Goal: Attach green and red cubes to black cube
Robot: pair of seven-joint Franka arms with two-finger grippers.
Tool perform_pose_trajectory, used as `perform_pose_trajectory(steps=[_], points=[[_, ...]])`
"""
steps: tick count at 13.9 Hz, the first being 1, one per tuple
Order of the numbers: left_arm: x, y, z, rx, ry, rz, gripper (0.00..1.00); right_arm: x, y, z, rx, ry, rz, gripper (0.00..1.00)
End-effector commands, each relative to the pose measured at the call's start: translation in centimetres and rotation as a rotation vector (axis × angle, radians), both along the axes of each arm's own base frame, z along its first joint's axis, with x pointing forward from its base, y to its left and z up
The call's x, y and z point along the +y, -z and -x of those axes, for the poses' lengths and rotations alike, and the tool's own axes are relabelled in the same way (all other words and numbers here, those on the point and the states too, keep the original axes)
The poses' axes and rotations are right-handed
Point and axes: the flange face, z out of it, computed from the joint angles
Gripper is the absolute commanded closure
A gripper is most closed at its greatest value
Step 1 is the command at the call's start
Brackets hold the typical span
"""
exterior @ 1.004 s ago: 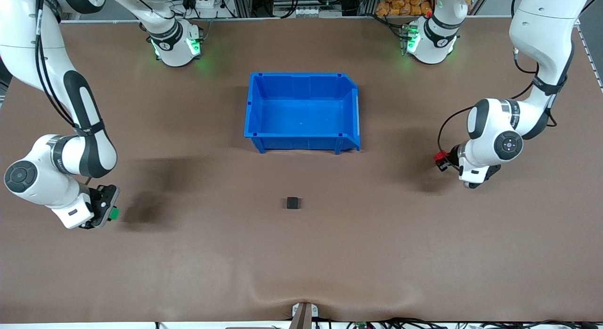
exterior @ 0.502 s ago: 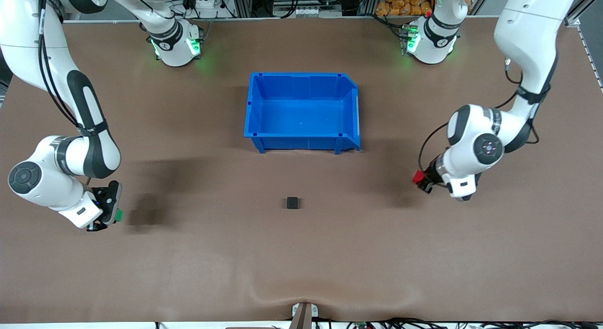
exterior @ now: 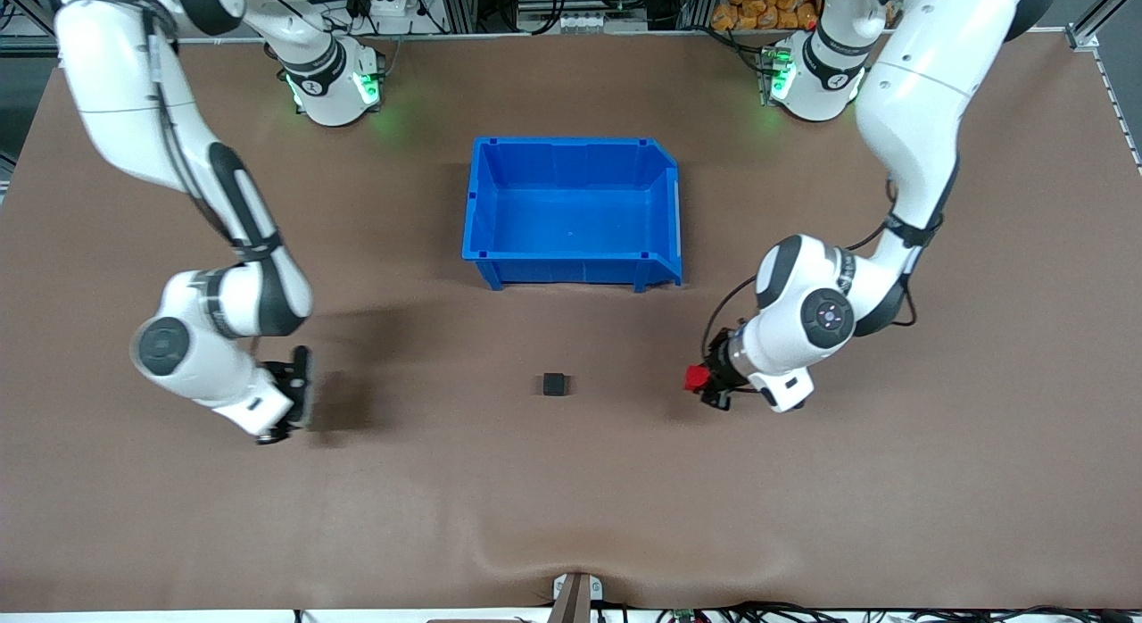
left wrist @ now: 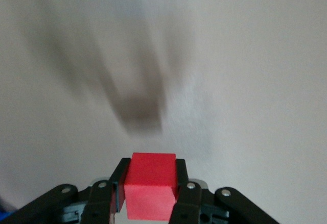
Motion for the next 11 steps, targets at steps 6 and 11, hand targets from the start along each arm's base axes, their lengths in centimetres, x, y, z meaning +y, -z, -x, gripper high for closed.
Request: perform_pose_trajectory(steps=[6, 11], points=[[-12.0, 2.1, 0.7, 0.047, -0.224, 0.031, 1.00, 14.2, -1.8, 1.4, -0.030, 0.096, -0.040, 1.00], [-15.9, 4.1, 1.8, -0.001, -0.297, 0.022, 1.00, 16.5, -2.9, 1.7, 0.009, 0.127, -0.031, 1.00]])
